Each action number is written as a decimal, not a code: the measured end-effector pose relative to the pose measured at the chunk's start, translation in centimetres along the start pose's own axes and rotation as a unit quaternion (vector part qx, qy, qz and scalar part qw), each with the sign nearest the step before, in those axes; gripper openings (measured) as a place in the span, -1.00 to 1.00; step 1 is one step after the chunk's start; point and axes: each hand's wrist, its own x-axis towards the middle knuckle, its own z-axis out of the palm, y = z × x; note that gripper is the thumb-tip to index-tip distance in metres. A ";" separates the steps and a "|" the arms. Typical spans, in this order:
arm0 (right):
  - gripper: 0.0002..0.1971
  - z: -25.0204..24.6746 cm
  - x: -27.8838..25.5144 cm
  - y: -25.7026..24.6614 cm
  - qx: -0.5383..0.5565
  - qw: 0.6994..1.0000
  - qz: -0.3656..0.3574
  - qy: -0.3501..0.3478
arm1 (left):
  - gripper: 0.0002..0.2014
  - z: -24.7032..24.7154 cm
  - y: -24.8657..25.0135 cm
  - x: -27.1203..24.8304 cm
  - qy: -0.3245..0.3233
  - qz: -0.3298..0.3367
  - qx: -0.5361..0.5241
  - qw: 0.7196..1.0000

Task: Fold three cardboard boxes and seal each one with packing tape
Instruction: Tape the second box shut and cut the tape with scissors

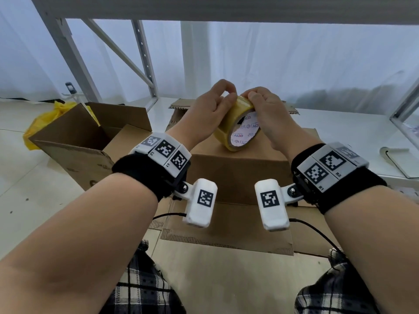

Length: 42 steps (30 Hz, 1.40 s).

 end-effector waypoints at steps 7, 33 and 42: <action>-0.72 0.1 0.3 0.2 -0.024 1.000 -0.004 -0.002 | -0.83 1.0 0.0 0.3 0.022 0.032 0.046 0.998; -0.73 0.1 -0.1 -0.1 0.003 1.000 0.000 -0.005 | -0.82 1.5 -0.6 -0.7 0.074 0.067 0.067 0.993; -0.74 0.4 -0.4 -0.8 -0.046 0.997 -0.063 0.029 | -0.82 1.0 0.4 -1.1 0.097 0.085 -0.001 0.992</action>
